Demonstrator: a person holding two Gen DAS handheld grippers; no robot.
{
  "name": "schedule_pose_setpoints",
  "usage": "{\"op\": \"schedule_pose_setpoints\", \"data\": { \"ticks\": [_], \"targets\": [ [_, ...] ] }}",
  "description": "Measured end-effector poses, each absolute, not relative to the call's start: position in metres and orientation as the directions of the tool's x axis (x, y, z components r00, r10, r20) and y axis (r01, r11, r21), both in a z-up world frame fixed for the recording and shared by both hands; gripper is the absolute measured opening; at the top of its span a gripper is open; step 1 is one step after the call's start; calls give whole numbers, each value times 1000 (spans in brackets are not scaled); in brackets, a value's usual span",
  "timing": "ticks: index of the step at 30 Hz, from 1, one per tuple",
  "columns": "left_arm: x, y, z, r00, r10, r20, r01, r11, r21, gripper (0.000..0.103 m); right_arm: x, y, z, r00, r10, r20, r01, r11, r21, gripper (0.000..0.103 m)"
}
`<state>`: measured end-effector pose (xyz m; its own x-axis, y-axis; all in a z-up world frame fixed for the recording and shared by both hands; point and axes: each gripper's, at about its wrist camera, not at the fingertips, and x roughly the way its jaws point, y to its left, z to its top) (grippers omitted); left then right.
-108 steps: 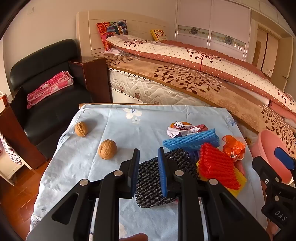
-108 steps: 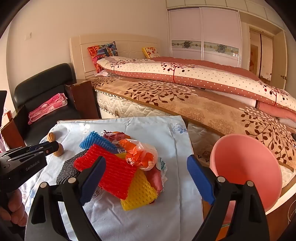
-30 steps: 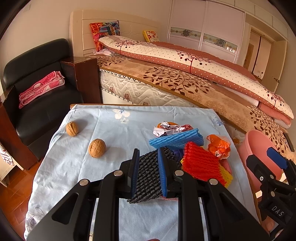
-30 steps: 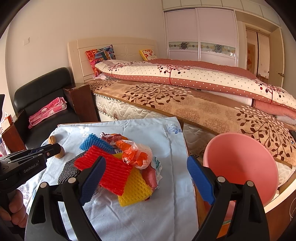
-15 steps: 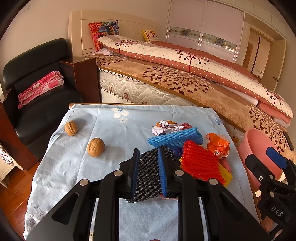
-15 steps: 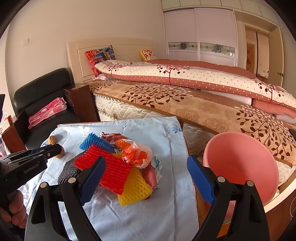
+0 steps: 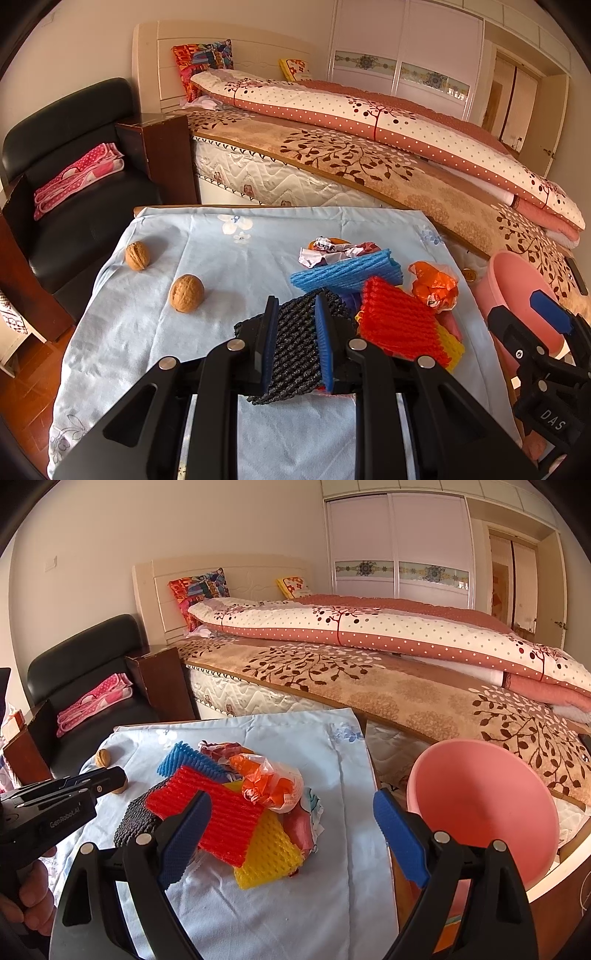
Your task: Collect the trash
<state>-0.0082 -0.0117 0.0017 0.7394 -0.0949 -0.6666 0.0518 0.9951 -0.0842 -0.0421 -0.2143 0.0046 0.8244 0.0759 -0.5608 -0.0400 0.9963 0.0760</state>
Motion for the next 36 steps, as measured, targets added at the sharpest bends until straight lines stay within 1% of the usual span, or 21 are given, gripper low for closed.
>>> {"op": "schedule_pose_setpoints", "data": {
  "ticks": [8,12,14,22,25,29,36],
  "targets": [
    [-5,-10,-1,733,-92,-674,46,995,-87,20,-40,-214,2,817,83,-571,-42,996,84,88],
    [-3,-10,-3,732,-111,-672,66,994,-91,20,-37,-216,0,813,90,-575,-45,995,92,88],
    [-3,-9,-3,733,-135,-667,85,991,-107,20,-36,-215,0,810,93,-579,-48,995,92,88],
    [-1,4,0,724,-278,-631,181,960,-215,20,-31,-212,-4,795,120,-595,-80,992,94,80],
    [3,0,2,717,-297,-630,220,955,-201,20,-28,-211,-5,788,131,-602,-91,991,97,79],
    [12,-14,4,683,-343,-645,310,935,-170,20,-24,-212,-6,779,148,-610,-103,989,109,76],
    [34,-38,-1,644,-345,-683,406,911,-77,21,-18,-219,-8,762,160,-627,-104,987,125,76]
  ]
}}
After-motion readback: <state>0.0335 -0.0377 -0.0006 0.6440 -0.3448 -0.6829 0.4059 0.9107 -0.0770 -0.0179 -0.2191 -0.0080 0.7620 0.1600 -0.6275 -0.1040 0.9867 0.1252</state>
